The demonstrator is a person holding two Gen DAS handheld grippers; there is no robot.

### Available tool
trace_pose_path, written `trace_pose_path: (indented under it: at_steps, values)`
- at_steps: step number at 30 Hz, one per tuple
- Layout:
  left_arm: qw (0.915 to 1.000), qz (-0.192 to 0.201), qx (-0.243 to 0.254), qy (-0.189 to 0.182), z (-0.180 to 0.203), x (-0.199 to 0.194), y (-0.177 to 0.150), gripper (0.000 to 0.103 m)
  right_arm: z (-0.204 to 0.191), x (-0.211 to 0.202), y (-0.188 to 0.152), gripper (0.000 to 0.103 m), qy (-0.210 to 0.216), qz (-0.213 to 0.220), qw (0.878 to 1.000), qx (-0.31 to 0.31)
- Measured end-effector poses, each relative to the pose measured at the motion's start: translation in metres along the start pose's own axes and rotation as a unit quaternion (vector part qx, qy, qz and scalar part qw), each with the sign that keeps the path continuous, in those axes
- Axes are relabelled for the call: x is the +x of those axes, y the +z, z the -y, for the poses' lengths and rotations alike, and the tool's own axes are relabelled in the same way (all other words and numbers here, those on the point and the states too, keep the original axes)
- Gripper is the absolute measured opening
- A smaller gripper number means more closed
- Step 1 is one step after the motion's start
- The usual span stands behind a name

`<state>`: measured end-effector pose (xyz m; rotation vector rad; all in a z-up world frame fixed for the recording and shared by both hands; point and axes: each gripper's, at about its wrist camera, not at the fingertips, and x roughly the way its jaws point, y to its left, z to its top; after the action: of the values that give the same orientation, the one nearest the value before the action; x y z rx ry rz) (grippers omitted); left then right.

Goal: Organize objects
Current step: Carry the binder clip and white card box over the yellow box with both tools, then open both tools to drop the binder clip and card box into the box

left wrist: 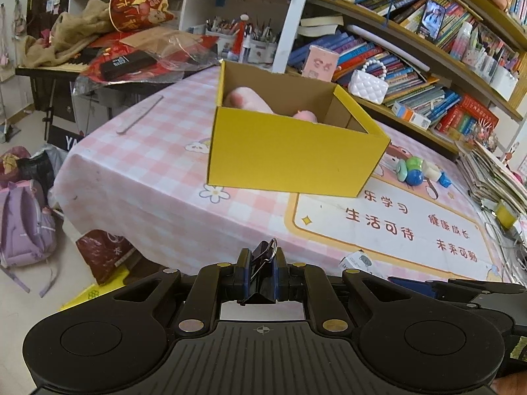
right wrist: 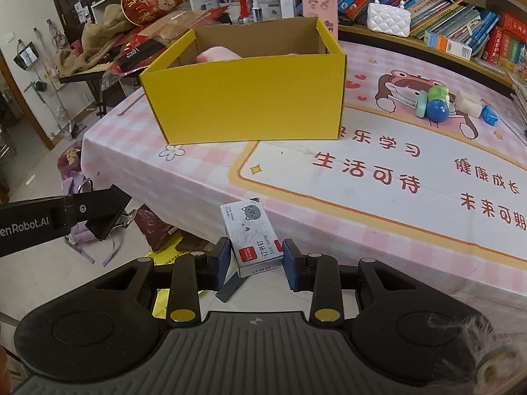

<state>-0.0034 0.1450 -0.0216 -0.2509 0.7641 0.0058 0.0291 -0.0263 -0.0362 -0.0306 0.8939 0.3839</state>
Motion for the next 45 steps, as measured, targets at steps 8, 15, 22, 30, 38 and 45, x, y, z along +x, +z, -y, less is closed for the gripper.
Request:
trace_pose_path:
  at_steps: [8, 15, 22, 30, 38, 45]
  values:
    - [0.9998, 0.020, -0.001, -0.009, -0.008, -0.008, 0.009, 0.011, -0.010, -0.009, 0.007, 0.032, -0.011, 0.014, 1.000, -0.003]
    - [0.9991, 0.039, 0.001, -0.016, -0.006, -0.005, 0.024, 0.011, -0.010, -0.010, 0.022, 0.032, -0.019, 0.032, 0.999, -0.017]
    - [0.9974, 0.071, 0.005, -0.012, -0.005, 0.007, 0.063, 0.011, -0.005, 0.001, 0.062, 0.032, -0.022, 0.072, 0.997, -0.019]
    - [0.9951, 0.099, 0.007, -0.007, 0.004, 0.043, 0.117, 0.011, 0.012, 0.023, 0.141, 0.032, -0.025, 0.126, 0.991, -0.025]
    - [0.9960, 0.083, 0.025, 0.022, 0.022, 0.098, 0.144, 0.011, 0.025, 0.067, 0.187, 0.032, -0.010, 0.126, 0.991, -0.042]
    - [0.9964, 0.050, 0.040, 0.056, 0.028, 0.139, 0.151, 0.011, 0.024, 0.111, 0.207, 0.032, 0.006, 0.099, 0.992, -0.074]
